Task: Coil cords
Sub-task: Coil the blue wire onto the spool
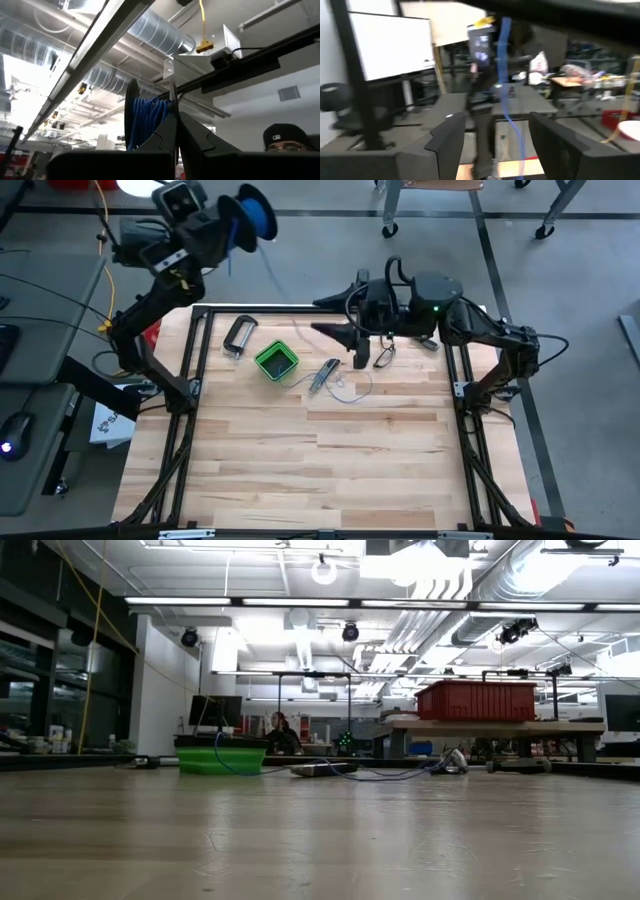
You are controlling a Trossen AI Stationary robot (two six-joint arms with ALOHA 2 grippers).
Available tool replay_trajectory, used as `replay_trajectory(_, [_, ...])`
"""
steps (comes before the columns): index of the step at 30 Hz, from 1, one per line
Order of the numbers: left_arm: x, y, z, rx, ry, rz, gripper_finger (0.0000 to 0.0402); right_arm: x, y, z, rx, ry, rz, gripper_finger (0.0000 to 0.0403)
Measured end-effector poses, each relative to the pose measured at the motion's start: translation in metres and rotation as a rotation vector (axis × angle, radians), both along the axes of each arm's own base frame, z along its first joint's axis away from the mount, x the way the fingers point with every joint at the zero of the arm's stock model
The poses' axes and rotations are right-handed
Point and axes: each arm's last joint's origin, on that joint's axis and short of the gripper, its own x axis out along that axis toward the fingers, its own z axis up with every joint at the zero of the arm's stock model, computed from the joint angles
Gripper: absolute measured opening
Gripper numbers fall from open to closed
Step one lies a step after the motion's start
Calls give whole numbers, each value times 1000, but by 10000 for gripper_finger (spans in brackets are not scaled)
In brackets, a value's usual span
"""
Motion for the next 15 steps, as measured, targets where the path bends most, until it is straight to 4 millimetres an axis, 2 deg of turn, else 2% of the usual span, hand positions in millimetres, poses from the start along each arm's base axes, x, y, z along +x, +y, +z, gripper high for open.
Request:
replay_trajectory(4, [3,-2,-1,6,2,12,1,2,-4,1,-12,-28,-34,213])
replay_trajectory(8, [12,0,-5,-24,42,43,1,7,-4,3,23,-73,22,213])
replay_trajectory(15, [22,5,-10,-67,65,73,1,21,-6,-7,30,-58,-26,213])
